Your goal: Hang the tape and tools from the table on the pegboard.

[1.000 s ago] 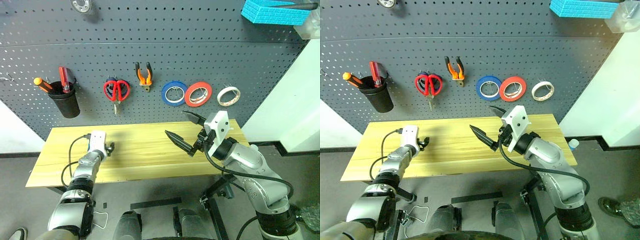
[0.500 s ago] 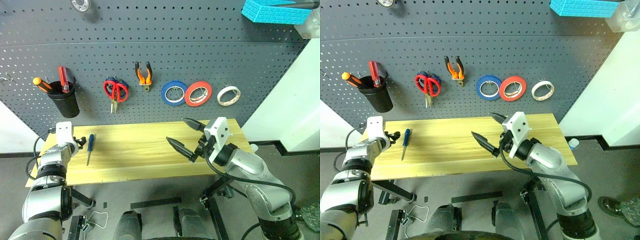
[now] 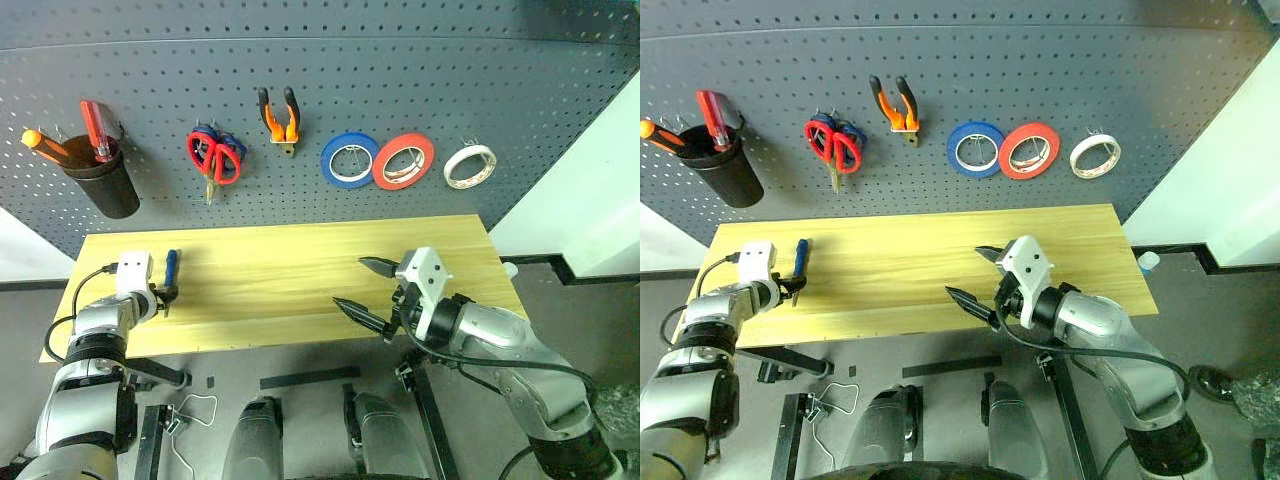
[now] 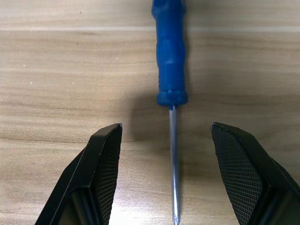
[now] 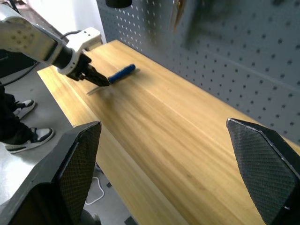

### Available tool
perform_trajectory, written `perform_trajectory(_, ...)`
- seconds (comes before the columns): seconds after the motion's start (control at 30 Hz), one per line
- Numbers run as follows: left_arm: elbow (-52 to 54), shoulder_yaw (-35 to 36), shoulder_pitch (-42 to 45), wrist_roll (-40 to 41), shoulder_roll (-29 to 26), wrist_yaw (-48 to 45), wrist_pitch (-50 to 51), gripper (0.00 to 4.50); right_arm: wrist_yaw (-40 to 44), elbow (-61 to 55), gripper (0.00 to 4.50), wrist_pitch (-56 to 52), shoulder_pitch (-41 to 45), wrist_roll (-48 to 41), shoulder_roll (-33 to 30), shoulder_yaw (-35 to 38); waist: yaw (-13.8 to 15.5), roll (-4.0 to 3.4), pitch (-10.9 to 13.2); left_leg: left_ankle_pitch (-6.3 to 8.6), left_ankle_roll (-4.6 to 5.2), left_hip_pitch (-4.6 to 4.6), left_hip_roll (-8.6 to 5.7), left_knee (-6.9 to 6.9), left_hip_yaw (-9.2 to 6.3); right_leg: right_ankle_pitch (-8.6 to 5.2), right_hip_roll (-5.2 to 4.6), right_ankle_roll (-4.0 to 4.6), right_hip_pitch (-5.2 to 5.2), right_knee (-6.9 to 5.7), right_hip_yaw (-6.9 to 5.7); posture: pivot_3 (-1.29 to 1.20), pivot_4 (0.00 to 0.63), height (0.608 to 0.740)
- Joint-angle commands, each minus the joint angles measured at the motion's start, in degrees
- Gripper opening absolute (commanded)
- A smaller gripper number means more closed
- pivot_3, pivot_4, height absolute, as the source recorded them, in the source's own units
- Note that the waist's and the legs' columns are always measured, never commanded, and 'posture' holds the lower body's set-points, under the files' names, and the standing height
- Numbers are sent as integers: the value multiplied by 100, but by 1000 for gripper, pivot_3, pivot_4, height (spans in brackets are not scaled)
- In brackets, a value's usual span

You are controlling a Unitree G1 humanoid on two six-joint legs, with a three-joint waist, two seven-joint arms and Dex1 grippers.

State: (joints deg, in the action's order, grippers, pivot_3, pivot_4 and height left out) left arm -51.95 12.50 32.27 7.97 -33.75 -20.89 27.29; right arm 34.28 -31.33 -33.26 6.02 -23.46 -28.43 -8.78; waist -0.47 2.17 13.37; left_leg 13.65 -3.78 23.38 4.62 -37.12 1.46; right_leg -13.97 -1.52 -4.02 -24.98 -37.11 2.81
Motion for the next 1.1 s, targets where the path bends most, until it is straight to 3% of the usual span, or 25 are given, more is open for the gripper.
perform_trajectory(0.03,246,2,18,-39,-167,-40,81,3145,69,-54,4500,185,-84,49,47,-87,1,4,44,0,0,3,0,0,0,0,0,-1,-4,0,0,33,293,721)
perform_trajectory(0.23,447,-22,67,-39,-195,-101,195,3145,78,-374,4500,97,-404,-67,-20,19,-13,11,166,0,0,11,0,0,1,-1,-1,-4,-13,-1,0,22,313,721)
perform_trajectory(0.97,-479,-200,724,-238,-60,-133,-394,3145,-162,-1133,4500,-470,-1026,-305,-230,284,-49,-5,477,0,-1,50,0,9,2,-7,-2,-16,-55,0,1,-46,366,721)
perform_trajectory(1.1,-536,-157,716,-214,-46,-39,-519,2200,-169,-1120,4500,-489,-1033,-297,-243,294,-61,-6,482,0,-1,50,0,8,2,-9,-3,-19,-55,1,1,-44,361,721)
